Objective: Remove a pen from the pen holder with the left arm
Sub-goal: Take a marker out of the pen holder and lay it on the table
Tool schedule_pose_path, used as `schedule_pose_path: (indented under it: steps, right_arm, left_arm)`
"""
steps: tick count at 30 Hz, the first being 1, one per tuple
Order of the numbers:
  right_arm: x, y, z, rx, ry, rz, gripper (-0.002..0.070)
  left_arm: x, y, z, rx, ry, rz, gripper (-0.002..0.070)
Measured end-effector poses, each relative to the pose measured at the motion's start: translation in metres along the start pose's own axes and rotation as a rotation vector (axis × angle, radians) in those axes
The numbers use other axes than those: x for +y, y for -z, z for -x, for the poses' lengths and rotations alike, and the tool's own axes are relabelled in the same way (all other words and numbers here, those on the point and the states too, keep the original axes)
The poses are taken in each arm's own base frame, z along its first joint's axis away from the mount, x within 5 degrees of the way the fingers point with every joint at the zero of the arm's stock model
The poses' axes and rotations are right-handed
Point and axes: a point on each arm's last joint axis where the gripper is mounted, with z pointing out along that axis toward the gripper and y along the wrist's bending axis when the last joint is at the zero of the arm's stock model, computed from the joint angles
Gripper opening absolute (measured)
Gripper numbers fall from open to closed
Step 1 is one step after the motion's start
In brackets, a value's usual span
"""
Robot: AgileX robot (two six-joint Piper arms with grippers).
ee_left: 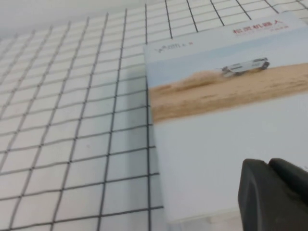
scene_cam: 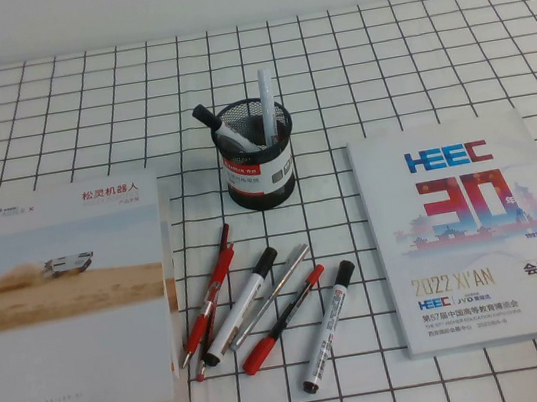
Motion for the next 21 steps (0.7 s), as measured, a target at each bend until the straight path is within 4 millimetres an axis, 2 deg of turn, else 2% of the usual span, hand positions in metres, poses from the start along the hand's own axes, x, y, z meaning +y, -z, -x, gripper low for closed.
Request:
schedule_pose_path:
  steps: [5,10,15,21]
  right_arm:
    - [0.0,0.0,0.0,0.0,0.0,0.0,-0.0014]
    - [0.0,0.0,0.0,0.0,0.0,0.0,-0.0014]
    - [0.0,0.0,0.0,0.0,0.0,0.0,-0.0014]
    - [0.0,0.0,0.0,0.0,0.0,0.0,-0.0014]
  left_arm:
    - [0.001,0.0,0.001,-0.007,-0.046,0.016,-0.0005]
    - [0.001,0.0,0.002,-0.025,-0.011,0.011,-0.0005]
    - [-0.003,0.0,0.009,-0.091,0.338,-0.048,-0.0005]
    - [-0.005,0.002,0.017,-0.162,0.647,-0.108,-0.0005]
